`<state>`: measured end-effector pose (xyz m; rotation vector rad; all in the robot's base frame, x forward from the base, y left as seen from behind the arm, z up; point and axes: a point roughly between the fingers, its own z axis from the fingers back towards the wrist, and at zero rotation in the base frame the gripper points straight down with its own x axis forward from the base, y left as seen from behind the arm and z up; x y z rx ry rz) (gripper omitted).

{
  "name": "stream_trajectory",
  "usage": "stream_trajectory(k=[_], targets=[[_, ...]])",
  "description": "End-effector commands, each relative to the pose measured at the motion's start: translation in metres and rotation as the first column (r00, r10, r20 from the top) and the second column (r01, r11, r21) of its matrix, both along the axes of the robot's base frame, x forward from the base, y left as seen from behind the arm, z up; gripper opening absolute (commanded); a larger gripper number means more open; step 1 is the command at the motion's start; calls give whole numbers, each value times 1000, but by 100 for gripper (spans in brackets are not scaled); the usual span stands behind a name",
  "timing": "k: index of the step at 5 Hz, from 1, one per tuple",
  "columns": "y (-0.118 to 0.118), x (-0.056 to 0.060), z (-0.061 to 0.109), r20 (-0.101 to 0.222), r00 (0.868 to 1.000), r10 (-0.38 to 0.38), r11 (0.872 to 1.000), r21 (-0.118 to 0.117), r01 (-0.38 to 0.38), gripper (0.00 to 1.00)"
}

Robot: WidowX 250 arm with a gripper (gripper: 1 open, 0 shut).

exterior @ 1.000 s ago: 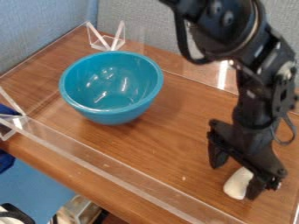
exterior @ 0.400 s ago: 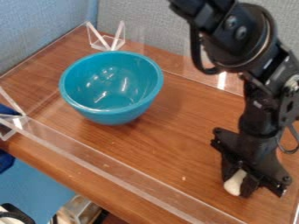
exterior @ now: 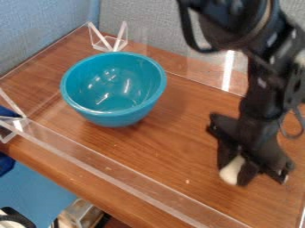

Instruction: Put the mushroom in the blue bowl

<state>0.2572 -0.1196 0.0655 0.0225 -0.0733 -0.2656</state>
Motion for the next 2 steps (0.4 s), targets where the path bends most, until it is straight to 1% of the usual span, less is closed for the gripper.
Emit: stream_trajectory(k=[1,2], targets=[[33,12,46,76,987,139,990,4,-140,0],[83,14,73,95,960,264,963,27,-268,0]])
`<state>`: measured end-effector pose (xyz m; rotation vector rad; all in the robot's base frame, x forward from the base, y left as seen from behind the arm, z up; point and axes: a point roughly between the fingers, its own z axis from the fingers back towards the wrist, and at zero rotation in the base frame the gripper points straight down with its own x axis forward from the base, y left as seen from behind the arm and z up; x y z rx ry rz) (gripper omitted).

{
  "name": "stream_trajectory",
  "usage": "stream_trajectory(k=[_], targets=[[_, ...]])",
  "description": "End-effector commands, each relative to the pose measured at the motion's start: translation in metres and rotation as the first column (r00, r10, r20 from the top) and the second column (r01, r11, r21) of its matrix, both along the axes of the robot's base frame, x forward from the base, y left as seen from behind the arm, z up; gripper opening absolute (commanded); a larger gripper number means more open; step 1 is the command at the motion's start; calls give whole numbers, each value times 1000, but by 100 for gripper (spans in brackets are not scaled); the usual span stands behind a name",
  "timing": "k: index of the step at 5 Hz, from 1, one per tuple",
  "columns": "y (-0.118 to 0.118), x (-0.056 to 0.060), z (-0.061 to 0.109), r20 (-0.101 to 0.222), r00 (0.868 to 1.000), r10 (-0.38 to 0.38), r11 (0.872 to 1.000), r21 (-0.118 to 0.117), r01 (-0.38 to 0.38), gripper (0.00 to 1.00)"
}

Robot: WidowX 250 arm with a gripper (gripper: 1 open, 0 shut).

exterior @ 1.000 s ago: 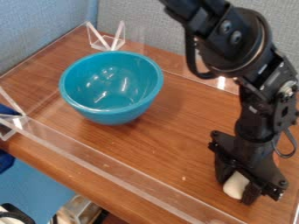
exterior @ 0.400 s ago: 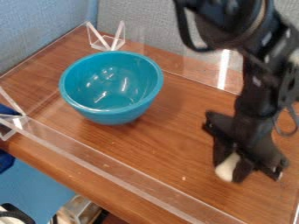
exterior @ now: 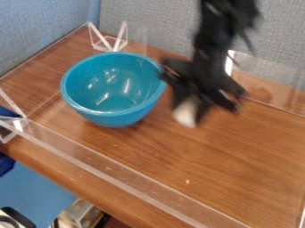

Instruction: Put the mushroom in the blue bowl

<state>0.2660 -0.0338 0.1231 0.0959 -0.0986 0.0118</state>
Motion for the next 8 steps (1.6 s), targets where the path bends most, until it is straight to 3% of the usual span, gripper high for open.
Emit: stream_trajectory(k=[1,3,5,6,7,8], targets=[[48,-1,27,67,995,74,997,0,-74,0],[83,18,25,52,990,130,990,38,-132,0],[95,9,25,29,967,253,965,60,-255,0],[90,11,8,23,954,299,952,66,-300,0],[87,13,-4,24,937,348,934,75,-348,0],[85,15,-4,47,921,388,918,73,-390,0]])
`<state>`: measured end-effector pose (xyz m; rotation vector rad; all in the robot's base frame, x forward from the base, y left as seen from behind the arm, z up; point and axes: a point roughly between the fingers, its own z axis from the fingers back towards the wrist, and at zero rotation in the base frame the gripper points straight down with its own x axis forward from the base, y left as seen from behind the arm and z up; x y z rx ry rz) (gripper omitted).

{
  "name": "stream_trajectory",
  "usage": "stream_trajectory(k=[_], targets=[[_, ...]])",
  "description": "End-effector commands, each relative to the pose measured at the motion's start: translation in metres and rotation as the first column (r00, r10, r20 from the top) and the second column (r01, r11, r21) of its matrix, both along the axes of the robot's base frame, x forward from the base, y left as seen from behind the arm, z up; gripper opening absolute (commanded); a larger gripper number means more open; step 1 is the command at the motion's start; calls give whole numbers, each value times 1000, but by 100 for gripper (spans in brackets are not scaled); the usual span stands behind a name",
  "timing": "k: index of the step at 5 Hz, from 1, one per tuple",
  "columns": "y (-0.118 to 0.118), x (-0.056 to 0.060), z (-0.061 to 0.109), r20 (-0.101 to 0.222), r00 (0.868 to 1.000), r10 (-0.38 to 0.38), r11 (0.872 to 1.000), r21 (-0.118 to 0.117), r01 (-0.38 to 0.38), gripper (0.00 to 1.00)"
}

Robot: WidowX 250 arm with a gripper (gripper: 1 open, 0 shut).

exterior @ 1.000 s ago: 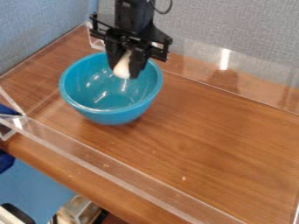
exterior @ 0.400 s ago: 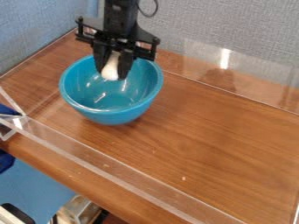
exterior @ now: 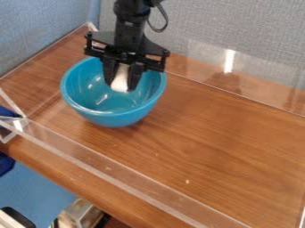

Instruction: Put the mushroom in the blue bowl

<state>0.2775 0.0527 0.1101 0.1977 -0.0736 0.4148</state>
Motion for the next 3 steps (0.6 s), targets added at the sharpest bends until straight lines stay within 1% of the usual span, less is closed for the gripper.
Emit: stream_trajectory(k=[1,2,3], targets=[[-9,0,7,46,997,59,998,9,-59,0],[-17,-3,9,61,991,117,993,9,-118,0],[-13,1,14,66,987,144,989,5,-145,0]])
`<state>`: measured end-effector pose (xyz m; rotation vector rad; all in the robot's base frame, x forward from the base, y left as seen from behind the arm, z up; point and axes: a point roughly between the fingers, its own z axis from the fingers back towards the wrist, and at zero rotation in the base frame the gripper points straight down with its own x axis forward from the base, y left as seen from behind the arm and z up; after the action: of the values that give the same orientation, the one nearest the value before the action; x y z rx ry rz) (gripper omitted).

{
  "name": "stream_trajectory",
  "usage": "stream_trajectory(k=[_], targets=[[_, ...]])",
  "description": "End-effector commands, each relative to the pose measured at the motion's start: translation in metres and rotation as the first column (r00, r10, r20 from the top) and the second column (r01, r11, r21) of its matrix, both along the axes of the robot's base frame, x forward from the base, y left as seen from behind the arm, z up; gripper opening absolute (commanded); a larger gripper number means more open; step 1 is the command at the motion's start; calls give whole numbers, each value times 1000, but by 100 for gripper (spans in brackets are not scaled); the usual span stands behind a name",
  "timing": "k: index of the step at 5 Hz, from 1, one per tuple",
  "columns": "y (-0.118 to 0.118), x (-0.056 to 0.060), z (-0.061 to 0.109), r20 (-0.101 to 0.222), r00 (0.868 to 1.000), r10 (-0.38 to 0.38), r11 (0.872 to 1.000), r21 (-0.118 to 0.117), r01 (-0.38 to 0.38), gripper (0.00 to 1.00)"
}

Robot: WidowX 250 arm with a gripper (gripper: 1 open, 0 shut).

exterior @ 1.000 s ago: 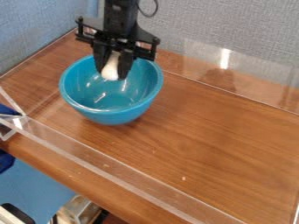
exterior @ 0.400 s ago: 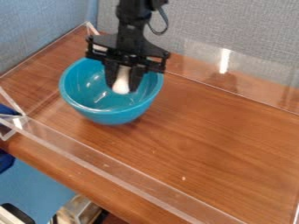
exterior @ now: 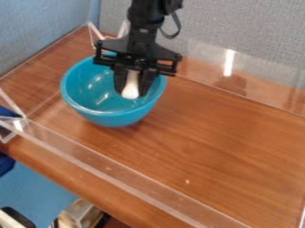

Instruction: Put the mushroom in the blue bowl

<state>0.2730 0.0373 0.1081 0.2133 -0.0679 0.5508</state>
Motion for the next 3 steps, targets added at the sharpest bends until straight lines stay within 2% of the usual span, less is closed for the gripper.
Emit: stream_trajectory(k=[1,2,3], targets=[[20,11,-4,41,998,51,999,3,-51,0],[32,14,-17,30,996,85,996,-1,-85,0],[31,13,-15,20,996,81,997,0,-81,0]])
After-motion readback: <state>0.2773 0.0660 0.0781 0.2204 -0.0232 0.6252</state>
